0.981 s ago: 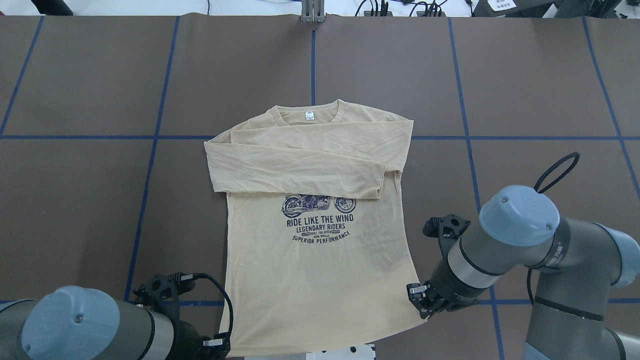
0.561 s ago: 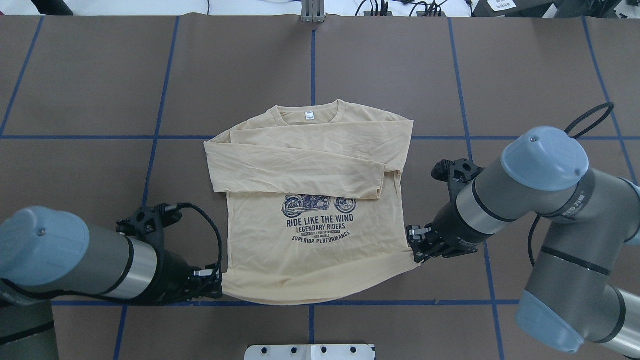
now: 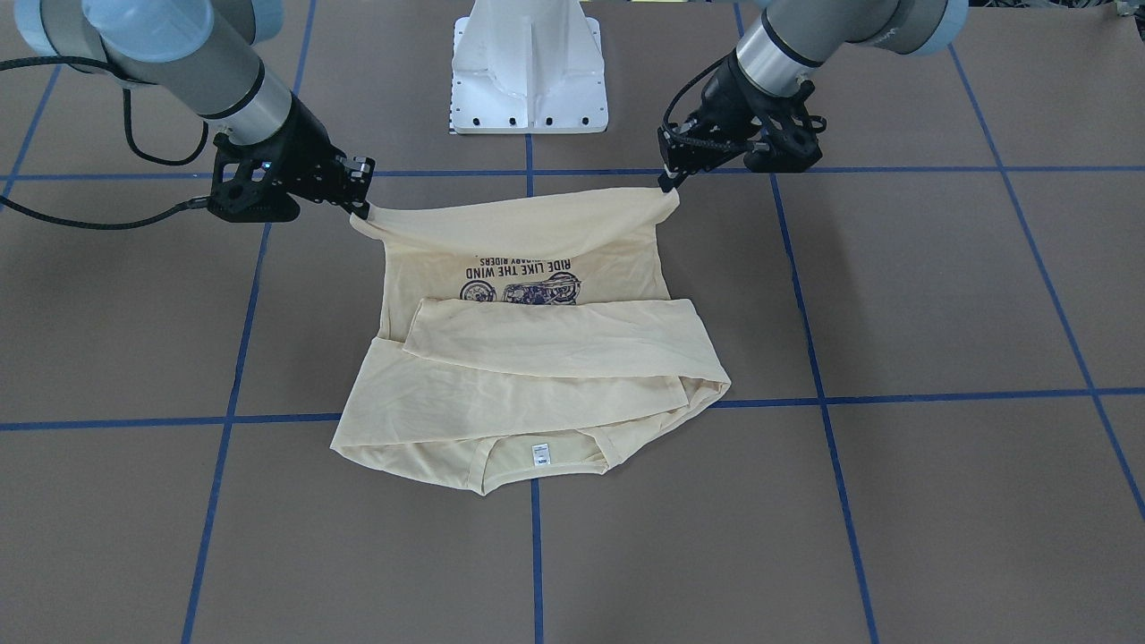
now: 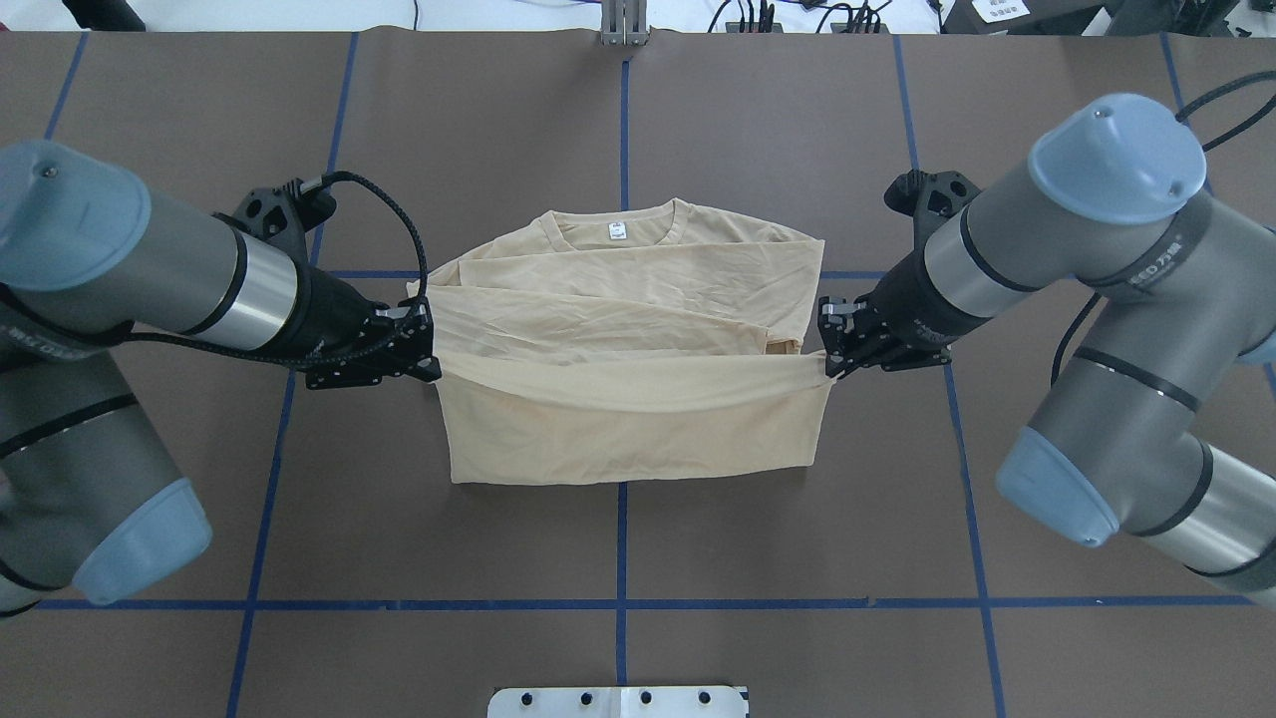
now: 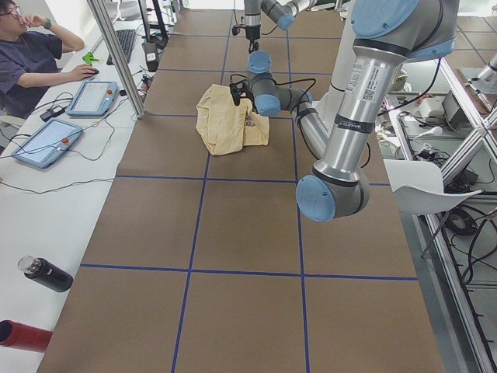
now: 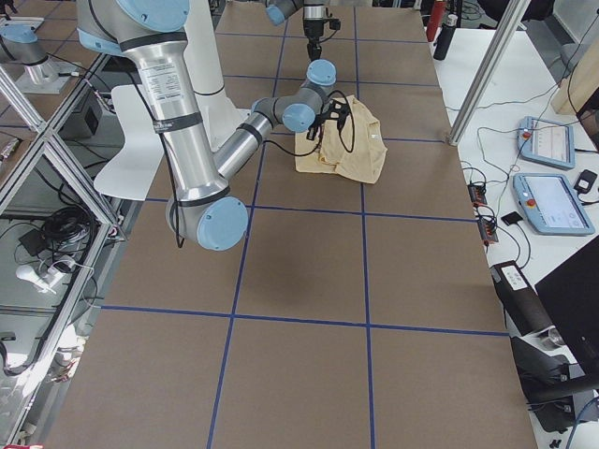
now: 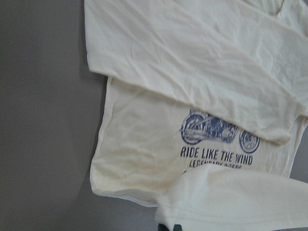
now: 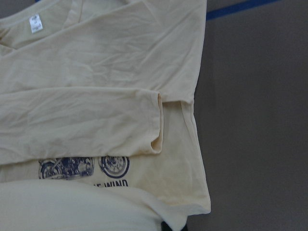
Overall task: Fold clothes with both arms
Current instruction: 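Lift the hem with both grippers and carry it toward the collar, then lower the held hem with both grippers onto the collar edge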
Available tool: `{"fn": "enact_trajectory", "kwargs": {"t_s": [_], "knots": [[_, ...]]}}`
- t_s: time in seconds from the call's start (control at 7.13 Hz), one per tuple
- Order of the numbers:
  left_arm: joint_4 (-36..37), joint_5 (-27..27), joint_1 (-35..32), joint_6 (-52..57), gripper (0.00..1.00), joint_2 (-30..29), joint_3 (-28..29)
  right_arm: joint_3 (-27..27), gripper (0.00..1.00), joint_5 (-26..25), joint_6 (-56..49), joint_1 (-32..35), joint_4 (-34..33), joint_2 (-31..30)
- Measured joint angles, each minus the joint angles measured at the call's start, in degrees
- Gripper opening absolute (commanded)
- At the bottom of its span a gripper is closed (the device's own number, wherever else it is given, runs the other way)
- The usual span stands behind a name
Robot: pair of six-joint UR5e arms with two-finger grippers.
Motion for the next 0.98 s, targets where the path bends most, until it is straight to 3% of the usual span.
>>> {"fn": "enact_trajectory", "kwargs": {"t_s": [0.56, 0.98], "knots": [[-1.12, -3.26, -7.89, 7.20, 0.00, -7.09, 12.05, -11.66, 0.00, -0.34, -2.72, 6.64, 0.18, 9.79], [-7.20, -3.37, -8.39, 7.50, 0.00, -13.93, 25.69, -23.93, 0.00, -0.77, -2.94, 6.80, 8.95, 13.92]]}}
